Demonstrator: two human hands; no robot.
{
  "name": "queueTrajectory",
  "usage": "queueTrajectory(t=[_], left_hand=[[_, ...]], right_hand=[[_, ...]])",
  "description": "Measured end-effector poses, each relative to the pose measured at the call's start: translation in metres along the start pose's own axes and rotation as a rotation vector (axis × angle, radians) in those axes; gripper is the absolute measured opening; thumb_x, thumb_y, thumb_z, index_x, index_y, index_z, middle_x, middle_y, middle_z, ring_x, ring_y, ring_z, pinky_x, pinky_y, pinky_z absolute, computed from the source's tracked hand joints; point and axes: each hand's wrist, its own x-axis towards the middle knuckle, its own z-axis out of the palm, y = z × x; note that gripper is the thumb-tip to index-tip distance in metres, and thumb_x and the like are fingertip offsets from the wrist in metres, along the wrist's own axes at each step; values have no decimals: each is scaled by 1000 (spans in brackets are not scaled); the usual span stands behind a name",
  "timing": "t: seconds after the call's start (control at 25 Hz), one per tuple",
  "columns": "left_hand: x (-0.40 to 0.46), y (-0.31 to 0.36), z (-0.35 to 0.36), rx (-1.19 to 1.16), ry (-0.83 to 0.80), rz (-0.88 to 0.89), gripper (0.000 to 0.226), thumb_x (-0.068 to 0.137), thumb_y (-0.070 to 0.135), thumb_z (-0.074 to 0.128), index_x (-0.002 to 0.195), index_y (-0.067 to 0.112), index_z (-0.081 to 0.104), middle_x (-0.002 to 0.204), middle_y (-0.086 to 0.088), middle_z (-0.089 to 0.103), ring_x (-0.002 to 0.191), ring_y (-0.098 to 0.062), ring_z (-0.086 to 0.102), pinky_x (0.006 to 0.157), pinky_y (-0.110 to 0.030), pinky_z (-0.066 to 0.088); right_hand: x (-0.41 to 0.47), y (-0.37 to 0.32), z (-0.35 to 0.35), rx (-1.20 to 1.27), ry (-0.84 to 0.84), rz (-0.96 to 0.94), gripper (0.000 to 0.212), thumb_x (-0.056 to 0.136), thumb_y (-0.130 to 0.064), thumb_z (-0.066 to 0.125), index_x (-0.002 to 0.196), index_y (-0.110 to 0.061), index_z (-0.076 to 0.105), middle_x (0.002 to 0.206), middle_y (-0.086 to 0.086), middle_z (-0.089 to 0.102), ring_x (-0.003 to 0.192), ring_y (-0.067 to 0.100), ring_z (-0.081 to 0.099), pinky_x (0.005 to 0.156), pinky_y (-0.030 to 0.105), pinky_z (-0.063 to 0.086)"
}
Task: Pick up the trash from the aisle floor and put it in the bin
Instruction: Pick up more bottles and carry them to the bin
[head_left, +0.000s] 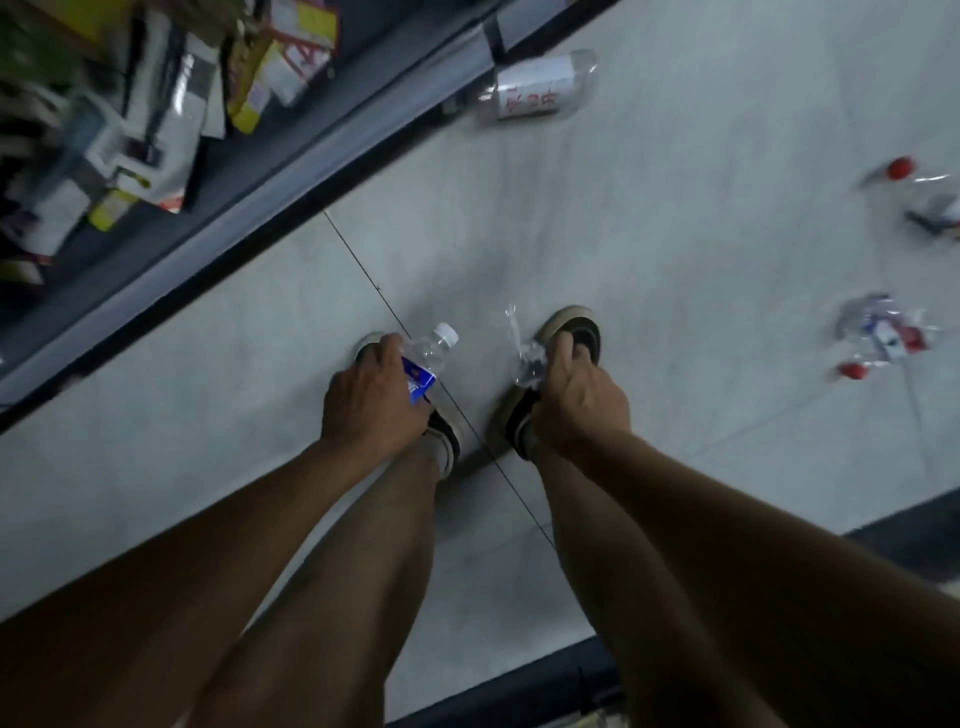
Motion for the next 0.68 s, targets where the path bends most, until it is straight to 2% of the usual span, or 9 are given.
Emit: queueTrajectory(t=[0.12,0.24,0.36,0.56,0.68], left_hand=[[-81,25,-79,-2,1,72,80,75,40,81,141,21,40,131,-10,59,112,-33,61,92,-45,52],[-169,48,-176,38,45,100,67,78,41,75,134,20,45,123,-11,63,108,-34,63,89,-41,49],[-250,60,-260,65,100,132,63,83,50,69,133,20,45,122,-10,63,106,-32,63,84,-39,48],[-371,48,-338,-76,185,98,59,86,55,59,135,25,43,126,-4,64,107,-30,63,79,-37,46],[-434,26,-362,-163,259,77,60,86,51,62,138,28,43,128,0,65,107,-27,64,82,-37,50]], right_hand=[[-102,-13,-61,-19,-46,-44,39,91,-33,61,120,-20,39,113,11,60,93,33,64,74,43,55],[-199,-42,-138,-76,-54,-80,36,91,-31,58,122,-18,44,113,12,61,94,36,64,73,42,53],[-282,-76,-207,-76,-12,-140,38,90,-29,57,124,-16,46,118,14,60,101,41,64,74,41,50],[-395,-118,-281,-58,64,-205,44,84,-26,60,126,-23,49,120,13,63,105,41,64,77,39,45],[-445,-139,-302,-131,116,-282,43,85,-27,61,126,-25,49,117,11,65,104,39,65,79,39,51]])
